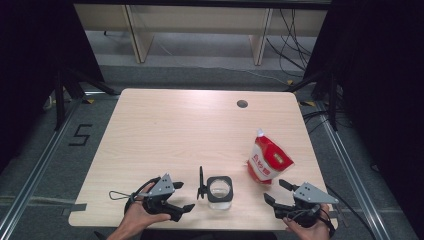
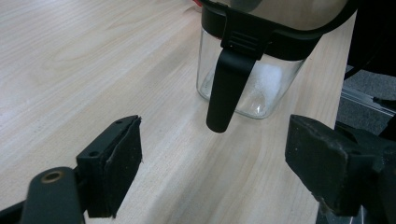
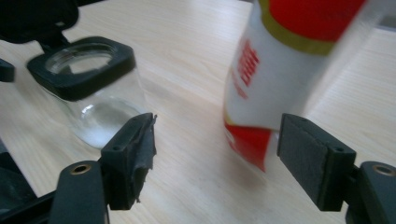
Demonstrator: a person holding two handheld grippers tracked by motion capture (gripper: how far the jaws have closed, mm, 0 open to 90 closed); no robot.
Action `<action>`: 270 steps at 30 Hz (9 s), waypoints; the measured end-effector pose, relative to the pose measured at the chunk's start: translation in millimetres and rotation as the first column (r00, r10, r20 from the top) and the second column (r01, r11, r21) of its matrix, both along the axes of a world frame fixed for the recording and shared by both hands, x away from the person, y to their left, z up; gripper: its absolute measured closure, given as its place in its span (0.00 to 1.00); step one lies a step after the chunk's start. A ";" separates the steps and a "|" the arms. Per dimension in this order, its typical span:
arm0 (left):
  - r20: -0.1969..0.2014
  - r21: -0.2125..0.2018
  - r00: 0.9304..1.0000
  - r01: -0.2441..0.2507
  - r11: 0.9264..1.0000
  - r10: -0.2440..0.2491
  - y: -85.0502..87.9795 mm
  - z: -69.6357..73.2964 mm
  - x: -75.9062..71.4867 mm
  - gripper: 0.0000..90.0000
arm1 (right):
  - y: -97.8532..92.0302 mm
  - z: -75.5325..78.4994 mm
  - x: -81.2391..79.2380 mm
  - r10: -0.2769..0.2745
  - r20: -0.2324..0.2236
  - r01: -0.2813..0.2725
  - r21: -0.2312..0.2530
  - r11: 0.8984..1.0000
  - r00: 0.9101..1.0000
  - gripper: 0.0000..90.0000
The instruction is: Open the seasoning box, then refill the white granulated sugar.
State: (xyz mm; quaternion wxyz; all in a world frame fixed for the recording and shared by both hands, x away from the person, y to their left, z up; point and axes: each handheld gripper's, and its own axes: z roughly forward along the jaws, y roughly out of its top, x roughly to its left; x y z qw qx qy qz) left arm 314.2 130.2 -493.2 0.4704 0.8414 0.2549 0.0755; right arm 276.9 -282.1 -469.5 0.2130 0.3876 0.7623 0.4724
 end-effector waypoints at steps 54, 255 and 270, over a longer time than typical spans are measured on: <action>0.025 0.018 1.000 0.007 1.000 -0.007 0.6 -2.7 1.7 0.20 | 5.0 -26.2 67.3 -0.041 0.094 0.033 0.081 0.996 0.995 0.18; -0.013 0.009 1.000 0.018 1.000 -0.017 -2.9 -8.0 2.0 0.21 | 73.6 37.8 -36.5 0.716 0.223 0.206 -0.972 0.112 0.661 0.45; -0.003 0.012 0.999 0.034 0.999 -0.034 -2.7 -8.2 3.6 0.21 | 80.2 39.9 -39.3 0.752 0.165 0.223 -0.974 0.025 0.638 0.46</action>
